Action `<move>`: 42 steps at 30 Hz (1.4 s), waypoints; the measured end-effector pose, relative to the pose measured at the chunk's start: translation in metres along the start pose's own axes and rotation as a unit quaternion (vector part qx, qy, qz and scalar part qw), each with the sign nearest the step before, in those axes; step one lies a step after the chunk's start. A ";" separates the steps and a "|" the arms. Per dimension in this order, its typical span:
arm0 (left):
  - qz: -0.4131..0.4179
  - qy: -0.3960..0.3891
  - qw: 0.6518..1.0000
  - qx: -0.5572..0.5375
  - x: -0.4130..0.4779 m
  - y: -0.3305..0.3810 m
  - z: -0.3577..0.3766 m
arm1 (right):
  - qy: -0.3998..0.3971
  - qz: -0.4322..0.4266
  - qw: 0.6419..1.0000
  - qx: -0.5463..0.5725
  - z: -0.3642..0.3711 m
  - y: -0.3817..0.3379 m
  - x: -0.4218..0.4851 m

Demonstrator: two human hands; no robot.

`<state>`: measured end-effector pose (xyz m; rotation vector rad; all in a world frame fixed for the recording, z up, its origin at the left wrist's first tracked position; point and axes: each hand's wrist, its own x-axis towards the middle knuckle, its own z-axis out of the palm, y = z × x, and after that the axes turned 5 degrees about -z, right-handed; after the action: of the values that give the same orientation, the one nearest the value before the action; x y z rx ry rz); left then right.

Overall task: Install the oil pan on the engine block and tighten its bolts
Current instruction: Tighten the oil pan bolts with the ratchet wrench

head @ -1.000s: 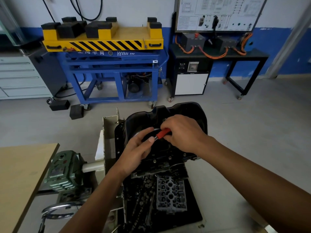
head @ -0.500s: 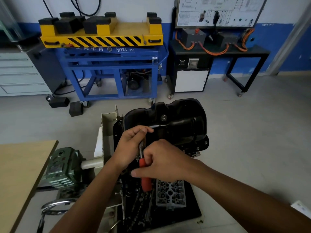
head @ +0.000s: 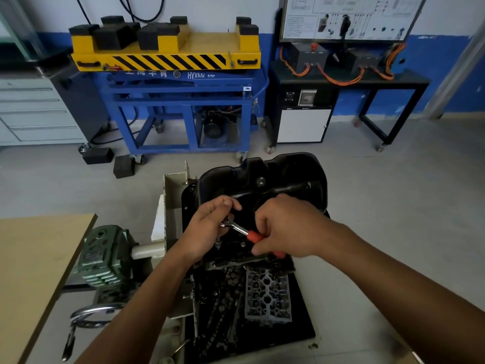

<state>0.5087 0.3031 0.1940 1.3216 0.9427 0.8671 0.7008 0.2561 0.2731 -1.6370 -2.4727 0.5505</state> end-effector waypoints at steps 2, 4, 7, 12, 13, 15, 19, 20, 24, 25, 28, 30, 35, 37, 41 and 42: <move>-0.005 -0.014 1.000 -0.005 0.000 -0.002 0.000 | 0.028 0.006 0.999 -0.046 -0.004 0.009 0.003; -0.003 -0.034 0.999 -0.014 -0.001 -0.005 0.001 | 0.050 0.003 0.997 -0.062 -0.003 0.016 0.006; 0.000 -0.053 0.999 -0.010 -0.002 -0.006 0.000 | 0.081 -0.013 0.994 -0.074 0.002 0.022 0.010; 0.002 -0.107 0.994 -0.003 -0.002 -0.004 -0.006 | 0.140 -0.045 0.984 -0.100 0.008 0.022 0.018; -0.001 -0.118 0.993 -0.003 -0.002 -0.003 -0.006 | 0.149 -0.047 0.983 -0.098 0.009 0.022 0.019; -0.007 -0.127 0.992 -0.002 -0.002 -0.002 -0.008 | 0.159 -0.052 0.981 -0.095 0.010 0.021 0.021; -0.002 -0.077 0.997 -0.015 -0.001 -0.002 -0.009 | 0.156 -0.051 0.981 -0.108 0.012 0.019 0.019; 0.001 -0.044 0.999 -0.028 0.000 -0.002 -0.009 | 0.150 -0.046 0.982 -0.107 0.011 0.017 0.017; 0.015 0.040 0.998 -0.035 0.004 0.000 -0.004 | 0.085 -0.029 0.996 -0.027 0.012 0.000 0.003; 0.020 0.040 0.999 -0.026 0.005 0.001 -0.001 | 0.064 -0.033 0.997 -0.015 0.014 -0.008 0.000; 0.032 0.035 0.999 -0.001 0.007 0.002 0.004 | 0.027 -0.053 0.998 0.005 0.026 -0.028 -0.001; 0.034 0.030 0.999 -0.002 0.007 0.002 0.003 | 0.027 -0.059 0.998 0.027 0.032 -0.036 0.001; 0.023 -0.008 0.999 -0.021 0.007 0.002 -0.009 | 0.045 -0.072 0.995 0.055 0.042 -0.044 0.006; 0.016 -0.017 0.999 -0.029 0.006 0.001 -0.010 | 0.038 -0.073 0.995 0.062 0.040 -0.041 0.005; 0.010 -0.022 0.999 -0.021 0.005 0.000 -0.010 | 0.027 -0.051 0.998 0.009 0.022 -0.023 0.002; 0.009 -0.028 0.999 -0.018 0.005 0.000 -0.011 | 0.033 -0.045 0.998 -0.008 0.017 -0.017 0.001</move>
<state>0.5007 0.3118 0.1931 1.3176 0.8692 0.8532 0.6804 0.2472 0.2634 -1.5143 -2.4958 0.4593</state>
